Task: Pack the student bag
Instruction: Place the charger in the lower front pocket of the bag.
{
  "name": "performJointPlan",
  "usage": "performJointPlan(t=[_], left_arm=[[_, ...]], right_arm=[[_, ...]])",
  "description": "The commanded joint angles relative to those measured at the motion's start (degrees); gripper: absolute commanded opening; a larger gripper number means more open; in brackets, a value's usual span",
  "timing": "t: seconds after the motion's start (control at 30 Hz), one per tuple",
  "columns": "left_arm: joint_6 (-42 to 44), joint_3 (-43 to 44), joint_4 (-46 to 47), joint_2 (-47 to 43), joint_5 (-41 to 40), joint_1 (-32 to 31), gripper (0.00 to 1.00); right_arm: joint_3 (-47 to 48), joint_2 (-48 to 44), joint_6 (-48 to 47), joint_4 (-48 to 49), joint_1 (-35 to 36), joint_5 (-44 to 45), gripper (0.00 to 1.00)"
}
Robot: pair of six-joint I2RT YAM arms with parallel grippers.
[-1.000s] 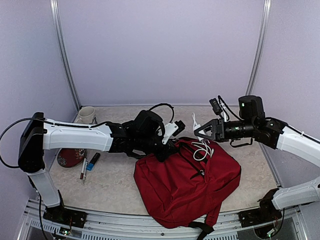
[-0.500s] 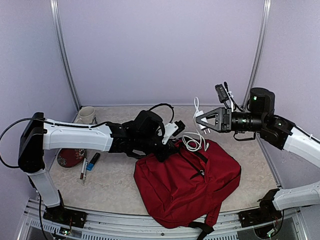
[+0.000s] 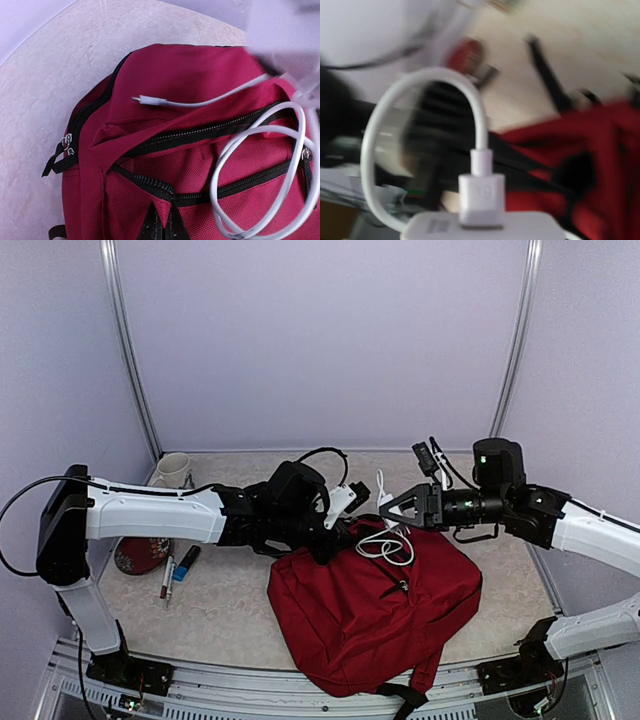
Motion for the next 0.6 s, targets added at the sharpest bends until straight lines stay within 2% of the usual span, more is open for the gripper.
performJointPlan(t=[0.0,0.2,0.4,0.57], left_arm=[[0.36,-0.24,2.41,-2.87,1.53,-0.74,0.00],[0.44,-0.25,3.55,-3.23,2.10,-1.39,0.00],[-0.39,-1.21,6.43,-4.35,5.14,-1.56,0.00],[-0.36,-1.11,7.55,-4.95,8.36,-1.55,0.00]], right_arm=[[-0.58,4.07,-4.24,-8.07,1.26,6.68,0.00],[1.08,11.69,-7.33,-12.85,2.36,3.80,0.00],[3.05,14.87,-9.85,-18.50,2.37,10.11,0.00],[6.88,18.86,-12.95,-25.03,1.52,18.66,0.00]])
